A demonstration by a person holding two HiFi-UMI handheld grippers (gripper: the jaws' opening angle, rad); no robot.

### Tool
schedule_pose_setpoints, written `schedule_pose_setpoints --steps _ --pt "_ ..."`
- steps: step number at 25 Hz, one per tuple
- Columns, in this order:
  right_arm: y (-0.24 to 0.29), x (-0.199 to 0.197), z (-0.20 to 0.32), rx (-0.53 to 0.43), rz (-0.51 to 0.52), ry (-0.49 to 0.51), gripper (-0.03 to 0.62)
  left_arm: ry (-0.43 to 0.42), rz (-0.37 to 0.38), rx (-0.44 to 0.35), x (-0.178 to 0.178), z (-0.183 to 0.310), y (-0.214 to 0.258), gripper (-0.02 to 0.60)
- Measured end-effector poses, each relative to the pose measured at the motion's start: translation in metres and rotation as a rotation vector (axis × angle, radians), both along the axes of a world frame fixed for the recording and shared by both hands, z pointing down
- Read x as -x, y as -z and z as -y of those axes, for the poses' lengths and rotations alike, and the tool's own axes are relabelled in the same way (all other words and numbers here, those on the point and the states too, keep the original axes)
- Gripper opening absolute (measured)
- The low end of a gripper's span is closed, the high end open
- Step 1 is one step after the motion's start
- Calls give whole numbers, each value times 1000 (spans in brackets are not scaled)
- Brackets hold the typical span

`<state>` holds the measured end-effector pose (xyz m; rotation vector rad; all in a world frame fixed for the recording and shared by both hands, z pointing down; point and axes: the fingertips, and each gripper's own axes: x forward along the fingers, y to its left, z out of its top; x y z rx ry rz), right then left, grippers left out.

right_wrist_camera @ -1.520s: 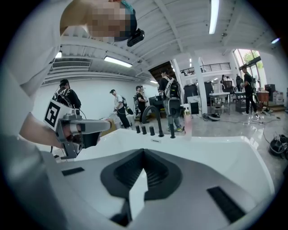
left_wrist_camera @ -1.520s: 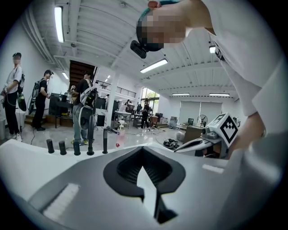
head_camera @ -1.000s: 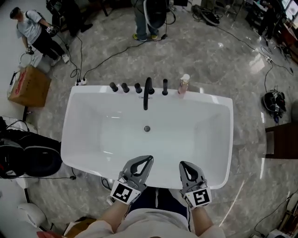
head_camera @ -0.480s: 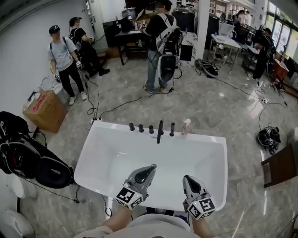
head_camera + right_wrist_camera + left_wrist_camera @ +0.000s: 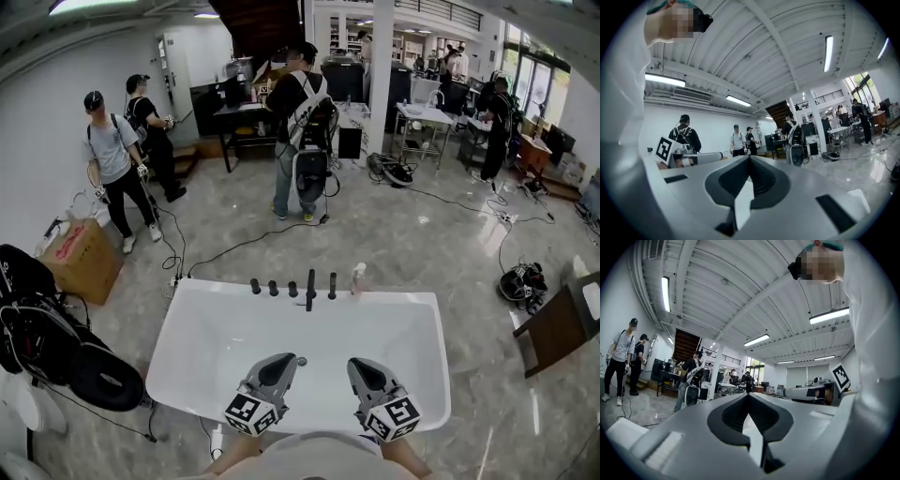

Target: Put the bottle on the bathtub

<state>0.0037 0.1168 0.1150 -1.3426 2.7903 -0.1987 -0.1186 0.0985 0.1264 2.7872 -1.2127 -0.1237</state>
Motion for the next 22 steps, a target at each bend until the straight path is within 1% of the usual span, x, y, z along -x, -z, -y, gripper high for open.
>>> schedule_pose_setpoints --steps 3,10,16,19,22 --pt "6 4 -7 -15 3 8 3 -8 -10 -4 -3 -8 -1 9" --pt "4 13 -14 -22 -12 6 3 -40 -2 -31 -4 -13 0 9" --pt "8 14 -15 -2 45 1 3 -56 12 -25 -1 -17 0 9" --pt "7 15 -28 4 51 -6 3 -54 16 -24 2 -33 0 9" --pt "5 21 -25 8 52 -12 3 -58 20 -23 10 -29 -2 9"
